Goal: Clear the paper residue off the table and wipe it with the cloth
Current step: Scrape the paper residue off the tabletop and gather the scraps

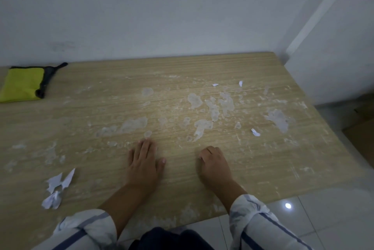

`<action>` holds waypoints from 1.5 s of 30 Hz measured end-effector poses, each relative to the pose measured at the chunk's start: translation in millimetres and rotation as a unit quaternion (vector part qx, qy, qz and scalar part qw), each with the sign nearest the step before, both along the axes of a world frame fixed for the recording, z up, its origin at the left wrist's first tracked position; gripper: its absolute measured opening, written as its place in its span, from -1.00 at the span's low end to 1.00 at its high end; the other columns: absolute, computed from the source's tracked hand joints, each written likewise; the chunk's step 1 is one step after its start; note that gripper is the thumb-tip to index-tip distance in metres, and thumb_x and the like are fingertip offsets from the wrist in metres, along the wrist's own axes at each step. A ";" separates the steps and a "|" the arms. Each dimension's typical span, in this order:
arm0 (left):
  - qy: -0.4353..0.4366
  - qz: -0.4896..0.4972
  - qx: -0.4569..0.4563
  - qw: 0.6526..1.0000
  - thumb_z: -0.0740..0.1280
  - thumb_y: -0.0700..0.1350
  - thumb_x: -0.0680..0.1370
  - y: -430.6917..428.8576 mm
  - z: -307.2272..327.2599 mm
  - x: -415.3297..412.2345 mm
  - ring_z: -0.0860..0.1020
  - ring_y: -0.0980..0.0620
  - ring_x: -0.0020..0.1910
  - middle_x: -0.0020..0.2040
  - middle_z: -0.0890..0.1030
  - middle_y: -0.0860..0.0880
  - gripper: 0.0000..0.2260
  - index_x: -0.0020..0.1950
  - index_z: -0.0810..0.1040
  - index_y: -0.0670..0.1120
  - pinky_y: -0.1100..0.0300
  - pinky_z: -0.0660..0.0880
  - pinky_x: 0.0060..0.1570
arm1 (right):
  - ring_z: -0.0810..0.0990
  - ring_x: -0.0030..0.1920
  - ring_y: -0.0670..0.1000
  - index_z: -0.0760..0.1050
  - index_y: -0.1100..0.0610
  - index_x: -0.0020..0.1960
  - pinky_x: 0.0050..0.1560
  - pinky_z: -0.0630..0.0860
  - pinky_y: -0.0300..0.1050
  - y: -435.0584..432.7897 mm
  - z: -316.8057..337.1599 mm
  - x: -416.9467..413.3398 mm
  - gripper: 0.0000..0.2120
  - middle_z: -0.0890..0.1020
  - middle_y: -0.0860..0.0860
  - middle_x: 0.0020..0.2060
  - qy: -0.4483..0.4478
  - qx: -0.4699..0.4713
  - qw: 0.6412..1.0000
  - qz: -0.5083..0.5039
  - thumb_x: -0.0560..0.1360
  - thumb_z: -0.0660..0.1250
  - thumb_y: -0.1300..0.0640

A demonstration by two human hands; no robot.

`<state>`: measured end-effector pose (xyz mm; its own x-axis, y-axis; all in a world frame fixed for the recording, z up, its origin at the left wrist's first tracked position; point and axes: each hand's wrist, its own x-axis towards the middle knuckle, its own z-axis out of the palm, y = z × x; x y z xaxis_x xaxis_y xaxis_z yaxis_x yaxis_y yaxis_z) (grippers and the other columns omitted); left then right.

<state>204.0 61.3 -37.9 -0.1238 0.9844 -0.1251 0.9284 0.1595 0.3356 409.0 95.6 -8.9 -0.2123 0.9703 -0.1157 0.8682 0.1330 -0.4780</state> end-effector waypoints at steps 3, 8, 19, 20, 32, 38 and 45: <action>-0.034 -0.016 0.002 0.999 -0.17 0.25 0.44 -4.0 5.1 -6.5 0.06 -0.06 0.53 0.52 0.19 -0.08 -0.27 0.49 0.23 -0.10 0.00 -0.10 0.46 | 0.49 -0.14 0.21 0.53 0.30 -0.18 -0.18 0.31 -0.12 -5.4 1.3 -30.8 -0.81 0.56 0.22 -0.20 0.059 -0.016 0.998 -0.012 0.37 0.14 0.29; -0.124 -0.072 -0.007 0.990 -0.13 0.22 0.47 -16.1 13.4 -33.5 0.30 -0.04 0.43 0.38 0.43 -0.09 -0.34 0.38 0.41 -0.10 0.17 0.07 0.42 | 0.56 -0.07 0.11 0.58 0.26 -0.09 -0.13 0.33 -0.27 -19.8 13.6 -103.7 -0.84 0.62 0.14 -0.11 0.151 -0.040 0.988 -0.007 0.45 0.23 0.34; -0.168 0.081 0.076 0.979 0.14 0.06 0.46 -74.5 53.4 -152.2 0.50 -0.10 0.11 0.10 0.59 -0.10 -0.59 0.15 0.58 -0.12 0.13 0.36 0.10 | 0.58 -0.18 0.06 0.48 -0.07 -0.29 -0.13 0.50 -0.04 -48.8 31.6 -241.6 -0.78 0.61 0.00 -0.27 0.260 -0.181 0.948 -0.023 0.44 0.31 0.21; -0.165 0.091 0.069 0.980 0.17 0.03 0.44 -82.0 52.3 -164.3 0.49 -0.12 0.13 0.12 0.58 -0.12 -0.59 0.17 0.57 -0.13 0.11 0.37 0.12 | 0.56 -0.20 0.03 0.50 -0.05 -0.27 -0.19 0.47 -0.09 -52.5 30.1 -252.5 -0.80 0.60 -0.02 -0.27 0.251 -0.178 0.951 -0.007 0.45 0.31 0.21; -0.156 0.099 -0.053 0.981 0.31 -0.04 0.52 -110.7 38.4 -226.6 0.46 -0.10 0.14 0.15 0.39 -0.08 -0.60 0.34 0.39 -0.07 0.19 0.37 0.04 | 0.45 -0.18 0.09 0.54 0.28 -0.19 -0.18 0.31 -0.16 -66.8 10.7 -314.5 -0.84 0.51 0.12 -0.22 0.076 -0.106 0.979 0.158 0.45 0.19 0.31; -0.125 0.044 -0.057 0.990 0.21 -0.18 0.58 -94.3 42.6 -226.4 0.42 -0.04 0.09 0.17 0.49 -0.09 -0.74 0.26 0.47 -0.13 0.22 0.33 0.07 | 0.50 0.06 0.12 0.52 0.20 0.13 0.03 0.38 -0.15 -75.4 9.3 -315.6 -0.75 0.56 0.13 0.03 0.061 -0.110 0.973 0.193 0.48 0.24 0.19; -0.147 0.075 -0.070 0.984 0.26 -0.18 0.54 -89.8 42.4 -229.4 0.48 -0.02 0.05 0.12 0.48 -0.09 -0.74 0.23 0.48 -0.12 0.21 0.41 0.05 | 0.43 0.07 0.09 0.46 0.16 0.20 -0.04 0.27 -0.20 -78.1 1.9 -325.5 -0.73 0.47 0.12 0.07 0.005 -0.097 0.971 0.218 0.53 0.16 0.22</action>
